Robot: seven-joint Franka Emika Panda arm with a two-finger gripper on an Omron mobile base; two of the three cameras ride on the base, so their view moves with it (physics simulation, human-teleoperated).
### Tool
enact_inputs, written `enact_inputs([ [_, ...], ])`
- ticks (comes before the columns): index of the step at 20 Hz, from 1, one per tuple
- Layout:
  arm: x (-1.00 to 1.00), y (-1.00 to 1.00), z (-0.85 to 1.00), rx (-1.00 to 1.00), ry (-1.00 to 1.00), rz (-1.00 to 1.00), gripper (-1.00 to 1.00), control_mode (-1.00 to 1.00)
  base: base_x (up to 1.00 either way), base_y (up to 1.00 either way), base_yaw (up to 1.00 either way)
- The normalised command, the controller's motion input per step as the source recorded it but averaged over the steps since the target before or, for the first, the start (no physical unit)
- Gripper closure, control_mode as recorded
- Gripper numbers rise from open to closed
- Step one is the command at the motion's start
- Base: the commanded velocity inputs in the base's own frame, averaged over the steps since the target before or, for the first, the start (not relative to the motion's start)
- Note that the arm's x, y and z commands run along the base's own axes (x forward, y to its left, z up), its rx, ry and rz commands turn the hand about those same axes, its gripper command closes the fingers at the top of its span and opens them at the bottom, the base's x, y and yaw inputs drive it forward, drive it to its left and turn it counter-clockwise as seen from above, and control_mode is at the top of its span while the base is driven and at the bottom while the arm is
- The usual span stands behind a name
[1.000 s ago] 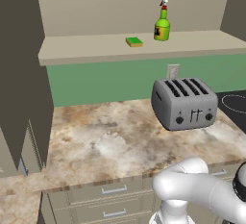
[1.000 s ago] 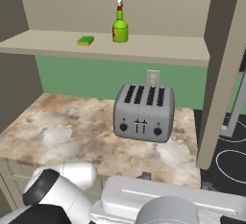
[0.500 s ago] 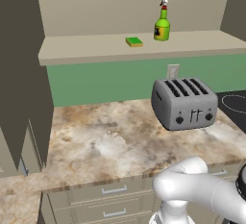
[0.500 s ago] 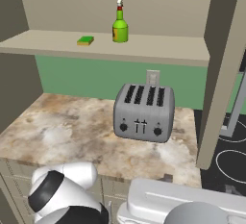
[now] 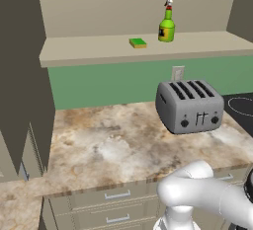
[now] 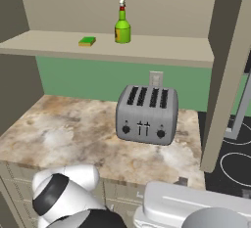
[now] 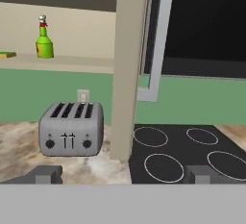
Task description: Pick up the spray and sponge from the sink, and place them back in the cabinet, and close the cabinet doors.
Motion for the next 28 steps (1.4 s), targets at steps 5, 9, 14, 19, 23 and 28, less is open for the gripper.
enact_inputs([
  [5, 0.0, -0.18, 0.02, 0.0, 0.0, 0.0, -1.0, -1.0, 0.0, 0.0, 0.0],
  [9, 0.0, -0.19, 0.0, 0.0, 0.0, 0.0, -1.0, -1.0, 0.0, 0.0, 0.0],
  [14, 0.0, -0.2, 0.0, 0.0, 0.0, 0.03, -1.0, -1.0, 0.0, 0.0, 0.0],
  [19, 0.04, -0.15, 0.0, 0.0, 0.0, 0.11, -1.0, -1.0, 0.0, 0.0, 0.0],
  [23, 0.05, -0.17, 0.0, 0.0, 0.0, 0.16, -1.0, -1.0, 0.0, 0.0, 0.0],
  [28, 0.01, -0.2, 0.0, 0.0, 0.0, 0.16, -1.0, -1.0, 0.0, 0.0, 0.0],
])
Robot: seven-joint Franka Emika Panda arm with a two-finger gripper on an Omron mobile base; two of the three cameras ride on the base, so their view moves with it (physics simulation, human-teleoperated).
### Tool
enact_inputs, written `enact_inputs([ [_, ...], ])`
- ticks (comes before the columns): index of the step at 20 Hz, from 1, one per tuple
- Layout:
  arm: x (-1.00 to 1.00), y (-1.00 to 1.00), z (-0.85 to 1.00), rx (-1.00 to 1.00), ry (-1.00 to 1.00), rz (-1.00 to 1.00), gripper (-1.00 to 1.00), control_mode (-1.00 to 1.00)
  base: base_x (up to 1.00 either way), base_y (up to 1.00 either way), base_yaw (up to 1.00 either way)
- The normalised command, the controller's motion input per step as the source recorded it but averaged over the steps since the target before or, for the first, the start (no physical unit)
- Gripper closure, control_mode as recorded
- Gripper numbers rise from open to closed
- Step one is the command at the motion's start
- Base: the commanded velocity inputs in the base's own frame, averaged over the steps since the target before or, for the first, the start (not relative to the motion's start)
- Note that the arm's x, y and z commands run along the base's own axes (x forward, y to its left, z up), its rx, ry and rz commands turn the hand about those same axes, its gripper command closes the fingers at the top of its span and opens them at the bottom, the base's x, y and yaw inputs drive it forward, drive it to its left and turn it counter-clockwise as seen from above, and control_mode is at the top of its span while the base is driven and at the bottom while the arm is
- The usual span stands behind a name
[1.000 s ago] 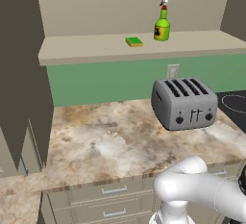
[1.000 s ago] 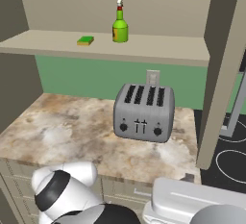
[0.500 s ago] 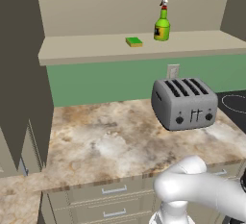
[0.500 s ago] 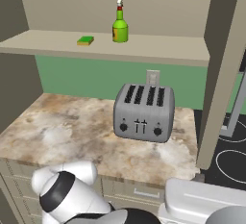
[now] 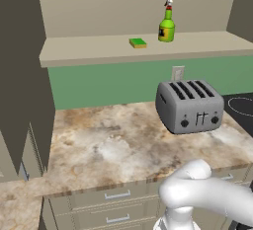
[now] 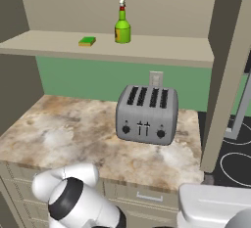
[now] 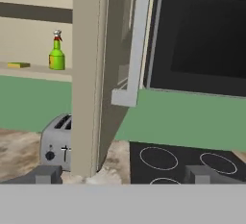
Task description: Pick up the spray and sponge from the sink, and place them back in the cabinet, and close the cabinet doors.
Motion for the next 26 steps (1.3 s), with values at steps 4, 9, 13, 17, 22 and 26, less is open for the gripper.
enact_inputs([
  [4, 0.0, -0.23, 0.0, 0.0, 0.0, 0.15, -1.0, -1.0, 0.0, 0.0, 0.0],
  [9, 0.0, -0.2, 0.0, 0.0, 0.0, 0.15, -1.0, -1.0, 0.0, 0.0, 0.0],
  [13, 0.02, -0.11, 0.0, 0.0, 0.0, 0.14, -1.0, -1.0, 0.0, 0.0, 0.0],
  [17, 0.07, -0.09, 0.0, 0.01, 0.0, 0.14, -1.0, -1.0, 0.0, 0.0, 0.0],
  [22, 0.05, -0.11, 0.02, 0.02, 0.0, 0.14, -1.0, -1.0, 0.0, 0.0, 0.0],
  [26, 0.03, -0.15, 0.06, 0.02, 0.0, 0.13, -1.0, -1.0, 0.0, 0.0, 0.0],
])
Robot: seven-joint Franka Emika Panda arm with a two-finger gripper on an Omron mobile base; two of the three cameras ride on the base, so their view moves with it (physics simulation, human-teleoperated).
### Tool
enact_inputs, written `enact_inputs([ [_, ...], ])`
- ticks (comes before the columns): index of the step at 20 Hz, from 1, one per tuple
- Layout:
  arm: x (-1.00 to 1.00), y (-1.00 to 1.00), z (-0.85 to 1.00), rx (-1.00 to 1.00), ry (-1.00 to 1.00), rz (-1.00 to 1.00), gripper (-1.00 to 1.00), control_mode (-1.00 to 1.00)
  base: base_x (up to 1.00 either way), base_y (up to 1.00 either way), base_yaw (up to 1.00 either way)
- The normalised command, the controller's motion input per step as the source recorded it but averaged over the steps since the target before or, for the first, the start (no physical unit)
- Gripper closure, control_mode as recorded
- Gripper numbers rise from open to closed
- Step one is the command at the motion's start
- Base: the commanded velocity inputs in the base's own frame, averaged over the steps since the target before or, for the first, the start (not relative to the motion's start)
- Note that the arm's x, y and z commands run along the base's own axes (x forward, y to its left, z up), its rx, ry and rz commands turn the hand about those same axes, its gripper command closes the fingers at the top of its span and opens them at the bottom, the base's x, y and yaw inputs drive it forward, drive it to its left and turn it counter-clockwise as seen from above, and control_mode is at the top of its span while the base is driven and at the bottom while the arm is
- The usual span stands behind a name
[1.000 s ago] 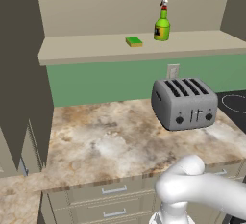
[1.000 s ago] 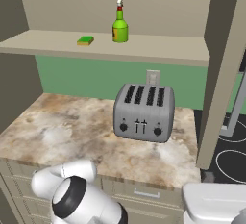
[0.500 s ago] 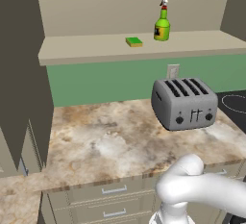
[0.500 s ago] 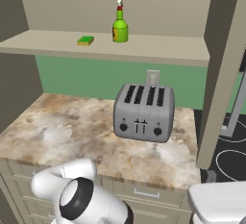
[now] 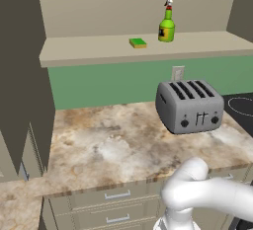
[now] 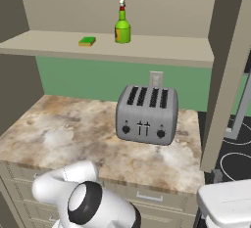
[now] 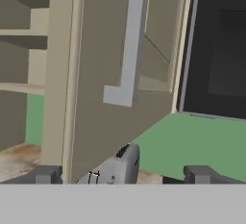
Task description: Pick up the spray and sponge from the sink, and place them back in the cabinet, and close the cabinet doors.
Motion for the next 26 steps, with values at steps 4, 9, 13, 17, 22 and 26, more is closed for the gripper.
enact_inputs([
  [4, 0.07, -0.13, 0.05, 0.01, 0.0, 0.13, -1.0, -1.0, 0.0, 0.0, 0.0],
  [9, 0.08, -0.11, 0.03, 0.01, 0.0, 0.13, -1.0, -1.0, 0.0, 0.0, 0.0],
  [13, 0.09, -0.1, 0.01, 0.01, 0.0, 0.13, -1.0, -1.0, 0.0, 0.0, 0.0],
  [17, 0.11, -0.08, 0.01, 0.0, 0.0, 0.13, -1.0, -1.0, 0.0, 0.0, 0.0],
  [22, 0.17, -0.03, 0.0, 0.0, 0.0, 0.12, -1.0, -1.0, 0.0, 0.0, 0.0],
  [26, 0.21, 0.0, 0.0, 0.0, 0.0, 0.12, -1.0, -1.0, 0.0, 0.0, 0.0],
])
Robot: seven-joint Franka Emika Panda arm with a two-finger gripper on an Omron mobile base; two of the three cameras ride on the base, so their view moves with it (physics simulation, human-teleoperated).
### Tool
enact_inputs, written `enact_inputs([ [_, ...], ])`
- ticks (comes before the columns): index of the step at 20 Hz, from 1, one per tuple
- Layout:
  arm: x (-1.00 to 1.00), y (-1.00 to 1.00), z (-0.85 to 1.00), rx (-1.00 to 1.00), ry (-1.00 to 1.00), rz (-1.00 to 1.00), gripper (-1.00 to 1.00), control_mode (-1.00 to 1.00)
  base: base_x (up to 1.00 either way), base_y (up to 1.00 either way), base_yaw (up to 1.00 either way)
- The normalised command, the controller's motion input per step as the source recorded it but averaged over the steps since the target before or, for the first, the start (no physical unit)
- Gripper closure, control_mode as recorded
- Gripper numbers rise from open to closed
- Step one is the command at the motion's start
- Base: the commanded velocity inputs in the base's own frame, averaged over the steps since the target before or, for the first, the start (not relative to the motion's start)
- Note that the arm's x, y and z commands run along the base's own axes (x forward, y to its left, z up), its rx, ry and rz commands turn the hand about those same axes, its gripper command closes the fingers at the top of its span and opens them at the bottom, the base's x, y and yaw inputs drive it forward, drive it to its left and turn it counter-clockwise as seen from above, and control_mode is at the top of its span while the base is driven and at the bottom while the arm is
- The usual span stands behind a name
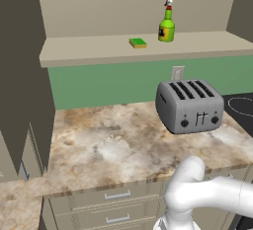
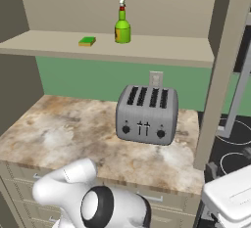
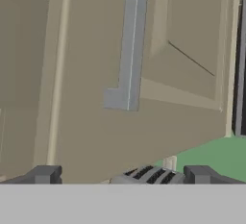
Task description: Pick up the spray and sponge from the sink, and place them back in the cabinet, and close the cabinet doors.
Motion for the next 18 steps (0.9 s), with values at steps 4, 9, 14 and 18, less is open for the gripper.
enact_inputs([
  [4, 0.21, 0.0, 0.0, 0.0, 0.0, 0.1, -1.0, -1.0, 0.0, 0.0, 0.0],
  [9, 0.23, 0.0, 0.0, 0.0, 0.0, 0.05, -1.0, -1.0, 0.0, 0.0, 0.0],
  [14, 0.26, 0.0, 0.05, 0.0, 0.0, 0.01, -1.0, -1.0, 0.0, 0.0, 0.0],
  [18, 0.26, 0.0, 0.03, 0.0, 0.0, 0.0, -1.0, -1.0, 0.0, 0.0, 0.0],
])
